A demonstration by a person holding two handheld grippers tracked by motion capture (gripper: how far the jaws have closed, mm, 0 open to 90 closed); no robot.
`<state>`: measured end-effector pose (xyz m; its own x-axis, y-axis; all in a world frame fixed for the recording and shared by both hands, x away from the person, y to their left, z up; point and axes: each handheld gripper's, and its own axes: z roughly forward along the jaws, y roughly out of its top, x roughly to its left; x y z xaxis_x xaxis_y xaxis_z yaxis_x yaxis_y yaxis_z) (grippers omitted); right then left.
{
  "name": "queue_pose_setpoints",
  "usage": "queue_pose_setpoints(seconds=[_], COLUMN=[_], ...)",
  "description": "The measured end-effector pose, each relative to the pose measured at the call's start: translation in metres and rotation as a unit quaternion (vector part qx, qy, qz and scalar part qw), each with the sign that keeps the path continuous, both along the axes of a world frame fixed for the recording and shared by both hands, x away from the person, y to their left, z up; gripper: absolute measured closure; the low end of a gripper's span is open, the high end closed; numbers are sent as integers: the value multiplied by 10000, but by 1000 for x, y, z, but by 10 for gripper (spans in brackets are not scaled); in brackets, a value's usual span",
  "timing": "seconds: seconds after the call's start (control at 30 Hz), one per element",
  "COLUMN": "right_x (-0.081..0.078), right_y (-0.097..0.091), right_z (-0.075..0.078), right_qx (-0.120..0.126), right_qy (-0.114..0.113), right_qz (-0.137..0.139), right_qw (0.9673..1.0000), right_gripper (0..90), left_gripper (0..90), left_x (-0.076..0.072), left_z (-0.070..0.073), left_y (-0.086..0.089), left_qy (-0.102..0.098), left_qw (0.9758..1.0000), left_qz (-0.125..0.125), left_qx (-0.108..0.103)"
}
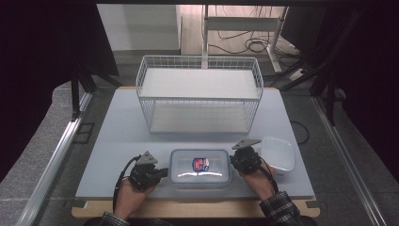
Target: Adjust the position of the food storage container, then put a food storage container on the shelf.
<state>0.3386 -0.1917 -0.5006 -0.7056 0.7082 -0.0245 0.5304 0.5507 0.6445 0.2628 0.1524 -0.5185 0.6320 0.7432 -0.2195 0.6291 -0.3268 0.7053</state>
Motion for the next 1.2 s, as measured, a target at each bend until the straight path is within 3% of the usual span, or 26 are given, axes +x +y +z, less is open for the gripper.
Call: queue_pose_setpoints(seconds=[0.1,0.2,0.37,0.6,0.73,0.77,0.87,0.93,1.07,1.2], right_x=[1,-2,-12,-18,-24,-24,-26,-28,-30,-31], right_y=[-1,-4,-20,-41,-48,-48,-46,-43,-36,-28], right_z=[0,4,18,29,35,35,37,38,38,38], right_qx=[-17,-20,-11,407,787,787,959,1059,1119,1196], right_qy=[-26,-87,-271,-251,-247,-247,-220,-244,-266,-87], right_qz=[44,16,18,-43,4,4,82,142,254,332], right_qw=[10000,10000,9996,9988,9966,9966,9951,9940,9930,9922], right_gripper=[889,838,649,415,282,282,202,151,79,56], left_gripper=[900,846,515,173,92,92,80,83,90,78], left_x=[0,-1,0,0,0,0,-1,0,4,9], left_z=[1,5,3,1,1,1,1,3,11,23], left_y=[2,10,30,39,39,39,37,36,33,26], left_qy=[-25,-293,-344,-375,-428,-463,-751,-830,-600,-381], left_qw=[10000,9991,9982,9982,9982,9982,9967,9961,9979,9988], left_qz=[-63,131,475,463,412,380,289,285,242,133], left_qx=[6,290,107,-56,-91,-87,79,130,-55,-269])
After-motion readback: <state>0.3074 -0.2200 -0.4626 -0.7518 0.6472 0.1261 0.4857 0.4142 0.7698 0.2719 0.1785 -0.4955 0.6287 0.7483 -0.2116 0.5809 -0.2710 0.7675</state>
